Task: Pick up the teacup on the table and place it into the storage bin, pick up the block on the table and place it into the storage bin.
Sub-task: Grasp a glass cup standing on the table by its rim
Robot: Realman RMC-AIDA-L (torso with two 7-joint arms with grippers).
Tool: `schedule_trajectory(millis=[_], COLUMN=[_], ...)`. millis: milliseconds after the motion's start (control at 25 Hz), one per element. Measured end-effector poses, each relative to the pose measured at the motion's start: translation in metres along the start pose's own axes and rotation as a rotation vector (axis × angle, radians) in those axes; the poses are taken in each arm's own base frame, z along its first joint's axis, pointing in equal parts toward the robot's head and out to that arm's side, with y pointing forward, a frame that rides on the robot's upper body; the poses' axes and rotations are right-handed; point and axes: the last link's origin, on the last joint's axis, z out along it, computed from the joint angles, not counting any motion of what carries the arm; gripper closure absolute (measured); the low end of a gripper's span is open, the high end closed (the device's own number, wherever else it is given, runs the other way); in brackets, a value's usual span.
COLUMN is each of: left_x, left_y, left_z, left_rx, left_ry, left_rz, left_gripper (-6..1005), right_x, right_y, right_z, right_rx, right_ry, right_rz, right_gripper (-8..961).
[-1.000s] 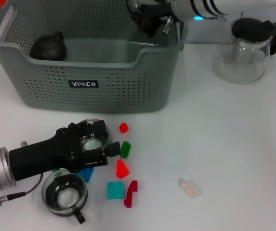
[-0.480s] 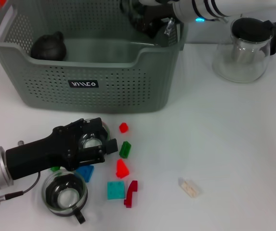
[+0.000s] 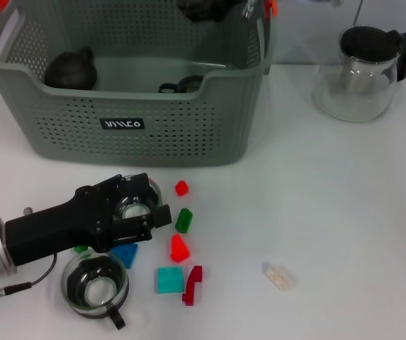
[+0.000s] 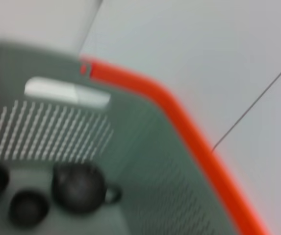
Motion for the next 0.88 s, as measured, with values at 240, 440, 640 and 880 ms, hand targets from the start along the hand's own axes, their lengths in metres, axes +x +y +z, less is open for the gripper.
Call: schedule_trajectory(millis=[240,440,640,880], left_x=[0.004,0.009,0.016,0.026], left_y=[0.0,0.002,0.003,0.006], left_z=[-0.002,-0.009,-0.023,-0.041], left_rx=[-0.001,-0.018,-0.047,-0.08], left_ry=[0.016,0.028,-0.07,-0.237], left_rz=[0.006,0.025,0.131,0.259], left_gripper=[66,67,66,67], right_x=[-0.028,-0.012,0.034,0.091], right_y=[-0.004,0.018,0.062,0.11], right_z=[-0.057,-0.121,-0.155,-0.168], right_rx=[-0.032,-0.18,-0.385,-0.596], right_ry=[-0.269,-0.514,-0.58,-0.483], right_rz=[0.078,0.17,0.234,0.316], right_gripper=[235,194,193,193])
